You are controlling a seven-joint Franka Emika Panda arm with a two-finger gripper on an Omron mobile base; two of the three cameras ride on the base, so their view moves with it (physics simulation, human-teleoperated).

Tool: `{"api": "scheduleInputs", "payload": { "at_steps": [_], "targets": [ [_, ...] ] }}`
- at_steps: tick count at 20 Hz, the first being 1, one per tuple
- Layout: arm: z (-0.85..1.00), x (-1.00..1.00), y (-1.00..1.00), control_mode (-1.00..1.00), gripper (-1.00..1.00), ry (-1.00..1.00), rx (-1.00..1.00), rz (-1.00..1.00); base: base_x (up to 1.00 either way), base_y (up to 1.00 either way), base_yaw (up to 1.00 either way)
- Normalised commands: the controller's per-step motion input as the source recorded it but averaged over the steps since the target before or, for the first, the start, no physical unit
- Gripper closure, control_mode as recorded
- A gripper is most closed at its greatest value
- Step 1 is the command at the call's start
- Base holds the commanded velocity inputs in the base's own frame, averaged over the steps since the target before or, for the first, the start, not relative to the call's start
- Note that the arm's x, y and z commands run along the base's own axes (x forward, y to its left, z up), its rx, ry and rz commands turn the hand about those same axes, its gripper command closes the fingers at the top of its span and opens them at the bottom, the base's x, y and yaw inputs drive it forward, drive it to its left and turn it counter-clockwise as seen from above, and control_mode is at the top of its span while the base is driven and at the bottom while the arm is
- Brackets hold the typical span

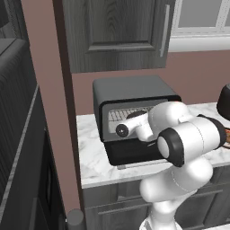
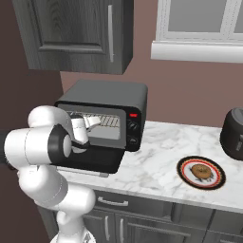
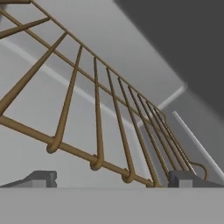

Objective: Pick up the bagel from the plate, place it on the toaster oven rack, close the door, and set the timer.

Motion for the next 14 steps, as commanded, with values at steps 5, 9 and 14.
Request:
{"api": "scheduleInputs", "payload": {
  "at_steps": [5, 9, 14],
  "targets": [
    [0.00, 0.14, -0.05, -1.00, -1.00, -0.02, 0.00, 0.00, 0.00, 0.00, 0.00],
    [0.00, 0.19, 0.00, -1.00, 1.00, 0.00, 0.00, 0.00, 0.00, 0.00, 0.00],
    [0.00, 0.15, 0.00, -1.00, 1.00, 0.03, 0.00, 0.02, 0.00, 0.00, 0.00]
  ]
}}
